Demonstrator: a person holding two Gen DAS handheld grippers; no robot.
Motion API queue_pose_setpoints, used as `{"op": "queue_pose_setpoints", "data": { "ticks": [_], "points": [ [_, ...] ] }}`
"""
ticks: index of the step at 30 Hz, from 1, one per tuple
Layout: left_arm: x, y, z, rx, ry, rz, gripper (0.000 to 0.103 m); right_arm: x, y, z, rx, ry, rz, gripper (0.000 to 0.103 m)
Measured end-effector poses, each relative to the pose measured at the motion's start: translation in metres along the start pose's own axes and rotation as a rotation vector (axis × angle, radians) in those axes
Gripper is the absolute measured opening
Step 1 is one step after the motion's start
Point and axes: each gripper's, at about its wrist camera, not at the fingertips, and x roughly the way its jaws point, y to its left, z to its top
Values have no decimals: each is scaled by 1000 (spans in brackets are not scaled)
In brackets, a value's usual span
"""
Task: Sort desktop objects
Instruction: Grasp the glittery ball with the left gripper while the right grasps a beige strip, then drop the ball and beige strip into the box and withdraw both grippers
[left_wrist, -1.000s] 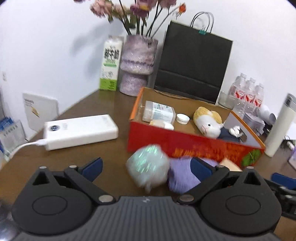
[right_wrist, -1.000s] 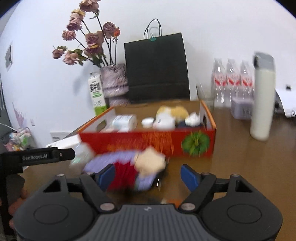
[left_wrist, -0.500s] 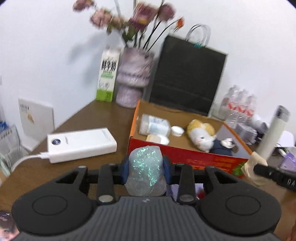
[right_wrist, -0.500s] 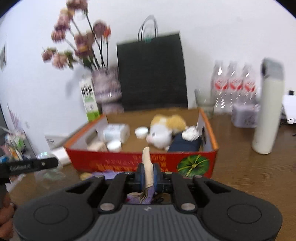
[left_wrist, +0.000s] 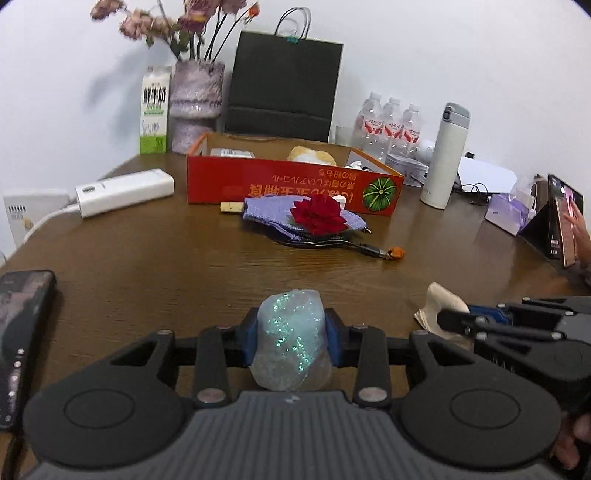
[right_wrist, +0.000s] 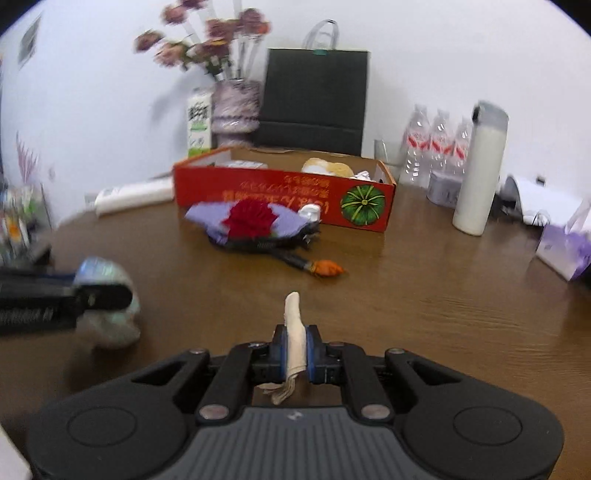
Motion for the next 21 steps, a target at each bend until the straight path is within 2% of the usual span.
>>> {"op": "queue_pose_setpoints", "data": {
  "ticks": [4,9,13,16,19,21],
  "points": [
    [-5,-7,-3,54,-15,-12,37,-8,7,-4,5,3,37,9],
    [-7,-2,14,21,-27,-37,36,-11,-6,15,78,-20,98,9],
    [7,13,77,12,-87,-73,35,1,-31,67,113,-99,138,9],
    [38,24,137,33,-105,-78,35,25,-46,120,119,-157,154,9],
    [94,28,197,37,-63,-119,36,74,-64,178,200,-152,235,9],
    [138,32,222,19,-20,-104,36,124,-73,211,260,-88,271,9]
  ]
}}
